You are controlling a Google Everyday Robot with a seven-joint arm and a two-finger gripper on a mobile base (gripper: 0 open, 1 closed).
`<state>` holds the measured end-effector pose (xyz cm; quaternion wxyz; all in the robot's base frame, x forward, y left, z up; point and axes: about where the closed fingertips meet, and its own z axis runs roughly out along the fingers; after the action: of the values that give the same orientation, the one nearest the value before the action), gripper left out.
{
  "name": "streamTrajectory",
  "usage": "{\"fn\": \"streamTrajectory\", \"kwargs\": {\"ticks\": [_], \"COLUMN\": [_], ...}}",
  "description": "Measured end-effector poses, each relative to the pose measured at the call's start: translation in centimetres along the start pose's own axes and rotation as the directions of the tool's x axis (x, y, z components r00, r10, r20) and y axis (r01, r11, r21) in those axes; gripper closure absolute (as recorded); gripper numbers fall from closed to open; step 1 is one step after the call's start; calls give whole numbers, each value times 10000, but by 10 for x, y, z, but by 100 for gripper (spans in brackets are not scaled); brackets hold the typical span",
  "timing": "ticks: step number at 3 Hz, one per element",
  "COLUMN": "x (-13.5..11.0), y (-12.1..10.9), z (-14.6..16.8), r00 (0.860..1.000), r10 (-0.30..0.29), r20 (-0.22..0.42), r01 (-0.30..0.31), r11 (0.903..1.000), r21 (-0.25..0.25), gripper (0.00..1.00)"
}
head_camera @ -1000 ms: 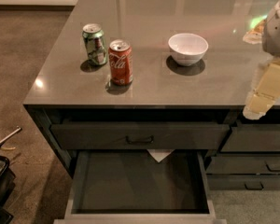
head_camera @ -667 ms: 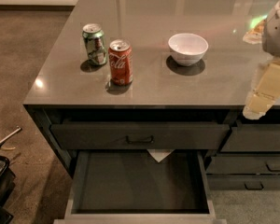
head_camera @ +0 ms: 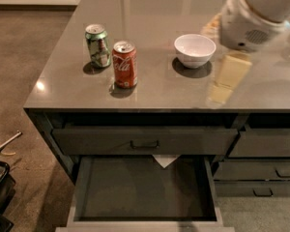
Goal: Place coke can into middle drawer
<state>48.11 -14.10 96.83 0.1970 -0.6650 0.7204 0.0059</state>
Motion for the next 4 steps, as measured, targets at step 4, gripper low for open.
{"fn": "streamTrajectory", "kwargs": {"ticks": [4], "x": [-112], "y": [-15], "z": [53], "r00": [9730], "r10": [-1412], "r20": [1826], "r01": [1560], "r11": [9853], "r21": [-695], "gripper": [0]}}
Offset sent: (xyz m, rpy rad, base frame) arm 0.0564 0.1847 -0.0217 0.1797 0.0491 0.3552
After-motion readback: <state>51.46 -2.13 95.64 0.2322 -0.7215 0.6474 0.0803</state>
